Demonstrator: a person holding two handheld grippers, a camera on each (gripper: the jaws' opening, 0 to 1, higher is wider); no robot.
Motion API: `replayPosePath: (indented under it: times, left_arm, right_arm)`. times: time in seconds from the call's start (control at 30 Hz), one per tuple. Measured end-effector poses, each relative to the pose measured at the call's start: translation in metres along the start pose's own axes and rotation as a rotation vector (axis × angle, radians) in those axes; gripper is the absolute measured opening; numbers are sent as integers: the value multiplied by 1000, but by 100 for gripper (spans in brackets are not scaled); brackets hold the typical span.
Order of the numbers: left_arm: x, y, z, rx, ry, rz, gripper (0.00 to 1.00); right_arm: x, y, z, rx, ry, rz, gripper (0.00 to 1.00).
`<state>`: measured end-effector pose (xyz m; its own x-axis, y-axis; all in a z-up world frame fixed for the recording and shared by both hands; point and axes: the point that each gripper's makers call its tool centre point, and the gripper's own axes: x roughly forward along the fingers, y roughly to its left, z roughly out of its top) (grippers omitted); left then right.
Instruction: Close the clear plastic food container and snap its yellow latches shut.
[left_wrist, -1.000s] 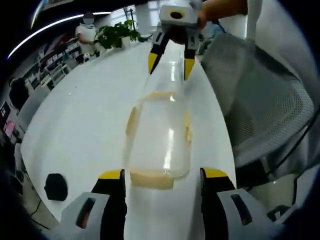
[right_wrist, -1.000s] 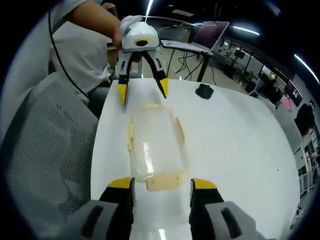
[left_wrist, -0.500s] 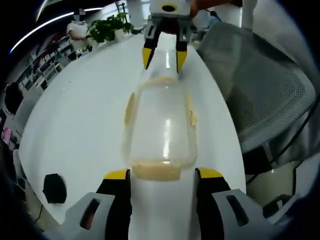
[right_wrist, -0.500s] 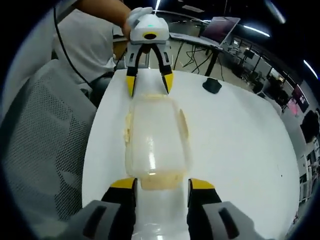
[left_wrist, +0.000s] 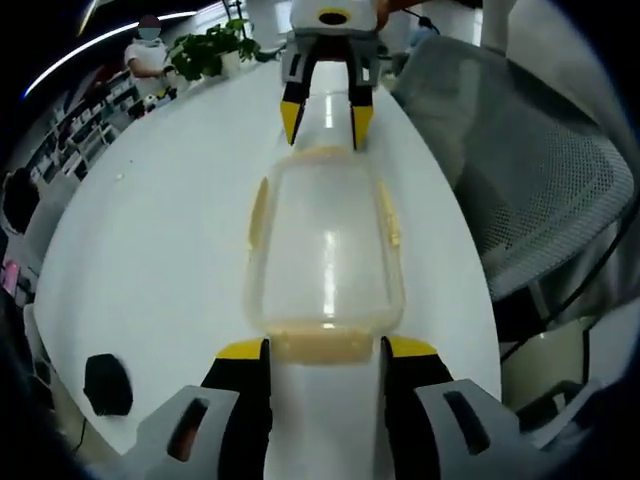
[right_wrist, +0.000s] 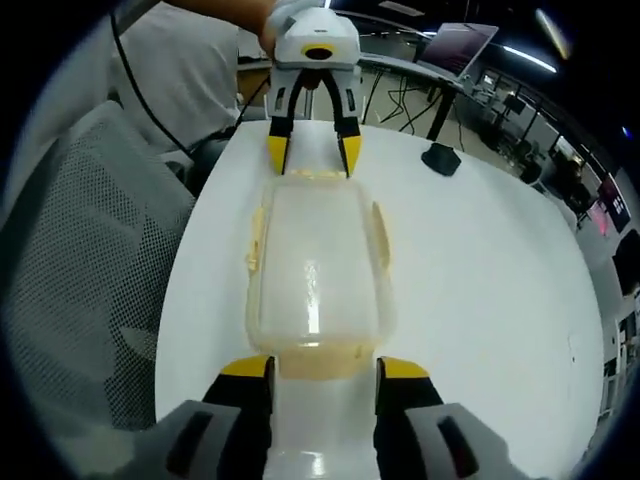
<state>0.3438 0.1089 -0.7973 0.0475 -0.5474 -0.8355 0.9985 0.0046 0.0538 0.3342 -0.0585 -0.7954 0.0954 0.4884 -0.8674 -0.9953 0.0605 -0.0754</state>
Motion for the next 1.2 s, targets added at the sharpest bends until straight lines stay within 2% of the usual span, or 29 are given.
replayPosePath:
  times: [0.13, 0.33, 0.47, 0.6, 0.8, 1.0, 1.13, 1.2]
  left_arm:
    - [2, -3, 3, -7, -9, -14, 40]
    - [5, -2, -1, 3, 8, -16, 39]
    - [6, -2, 1, -11, 7, -23, 39]
    - [6, -2, 1, -24, 11, -35, 39]
    - [6, -2, 1, -29, -5, -34, 39]
    - [4, -6, 1, -30, 6, -28, 38]
    - [-2, -10, 1, -30, 14, -28, 38]
    - [-6, -11, 4, -43, 11, -24, 38]
  right_arm:
    - [4, 2, -3, -36, 22, 14, 37]
    - [9, 1, -4, -53, 27, 22, 37]
    - [9, 0, -2, -52, 27, 30, 37]
    - [9, 0, -3, -16, 40, 44, 37]
    - [10, 0, -3, -16, 39, 55, 36]
    - [9, 2, -1, -37, 44, 62, 35]
    - [4, 5, 3, -41, 37, 65, 35]
    - [2, 4, 5, -44, 50, 44, 35]
